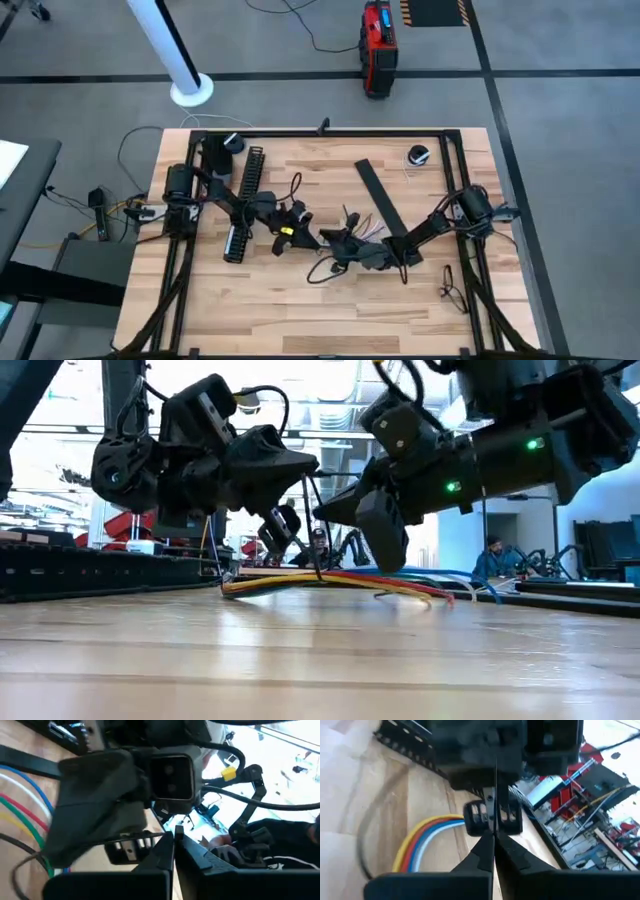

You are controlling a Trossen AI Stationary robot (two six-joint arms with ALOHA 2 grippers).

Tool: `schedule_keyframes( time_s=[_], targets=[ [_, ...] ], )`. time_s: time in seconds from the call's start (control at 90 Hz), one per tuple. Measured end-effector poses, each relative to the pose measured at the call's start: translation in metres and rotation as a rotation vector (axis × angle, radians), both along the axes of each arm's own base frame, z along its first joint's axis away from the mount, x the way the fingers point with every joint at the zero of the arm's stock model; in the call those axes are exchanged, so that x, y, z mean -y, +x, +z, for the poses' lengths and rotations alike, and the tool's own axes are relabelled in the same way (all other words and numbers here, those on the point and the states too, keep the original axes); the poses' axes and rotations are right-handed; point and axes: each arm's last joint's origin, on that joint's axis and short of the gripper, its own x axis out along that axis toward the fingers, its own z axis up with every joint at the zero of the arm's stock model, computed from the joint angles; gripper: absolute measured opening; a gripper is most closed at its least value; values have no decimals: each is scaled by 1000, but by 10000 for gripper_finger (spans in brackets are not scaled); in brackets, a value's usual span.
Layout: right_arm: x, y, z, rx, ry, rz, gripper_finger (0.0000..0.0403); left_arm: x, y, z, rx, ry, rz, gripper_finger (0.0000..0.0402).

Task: Ziptie cables
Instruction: Wrap the black zip tie on the cable

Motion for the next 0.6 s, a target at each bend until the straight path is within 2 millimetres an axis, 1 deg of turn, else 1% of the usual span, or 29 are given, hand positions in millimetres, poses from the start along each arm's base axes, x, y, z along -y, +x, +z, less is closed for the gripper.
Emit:
schedule_keyframes(
  time_s=[0.6],
  targets=[
    [1, 1, 3, 14, -16, 1, 0, 0, 0, -1, -21, -13, -9, 0]
  ],
)
